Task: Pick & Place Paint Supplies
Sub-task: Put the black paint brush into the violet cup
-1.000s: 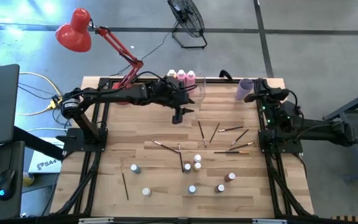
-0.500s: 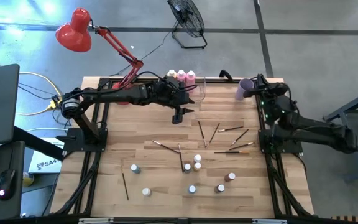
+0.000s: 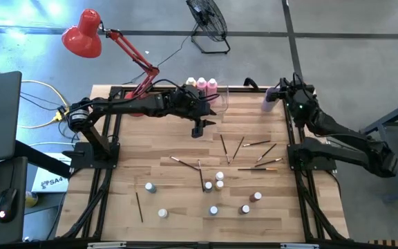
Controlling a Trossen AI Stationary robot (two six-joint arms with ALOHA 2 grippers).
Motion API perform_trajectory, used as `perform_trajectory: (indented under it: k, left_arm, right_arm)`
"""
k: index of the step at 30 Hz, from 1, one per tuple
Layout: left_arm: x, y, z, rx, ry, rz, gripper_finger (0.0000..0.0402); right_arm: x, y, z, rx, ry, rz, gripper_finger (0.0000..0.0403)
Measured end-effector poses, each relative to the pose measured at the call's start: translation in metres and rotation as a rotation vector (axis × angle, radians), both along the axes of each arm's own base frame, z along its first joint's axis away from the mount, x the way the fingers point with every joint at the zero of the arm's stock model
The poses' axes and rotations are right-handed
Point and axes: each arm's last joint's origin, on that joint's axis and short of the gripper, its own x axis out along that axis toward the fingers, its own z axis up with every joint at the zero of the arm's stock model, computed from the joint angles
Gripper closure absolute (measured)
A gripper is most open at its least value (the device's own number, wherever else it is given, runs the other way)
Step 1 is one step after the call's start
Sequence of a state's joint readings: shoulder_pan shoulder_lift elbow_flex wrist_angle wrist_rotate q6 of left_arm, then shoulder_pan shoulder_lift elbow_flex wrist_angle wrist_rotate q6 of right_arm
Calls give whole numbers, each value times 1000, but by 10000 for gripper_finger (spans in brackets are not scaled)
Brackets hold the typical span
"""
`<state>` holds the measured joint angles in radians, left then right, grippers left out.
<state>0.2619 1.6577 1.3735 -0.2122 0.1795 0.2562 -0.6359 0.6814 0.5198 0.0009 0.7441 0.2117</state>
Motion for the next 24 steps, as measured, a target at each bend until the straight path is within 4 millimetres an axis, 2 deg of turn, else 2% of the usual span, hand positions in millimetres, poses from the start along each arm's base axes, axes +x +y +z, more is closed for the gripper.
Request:
perform_trajectory:
  k: [10,24]
  left_arm:
    - [0,0,0,0,0,0,230]
    - [0,0,0,0,1,0,230]
  right_arm:
    - [-5,-27,-22,152,34,-74,399]
    - [-2,-30,-37,259,3,-111,399]
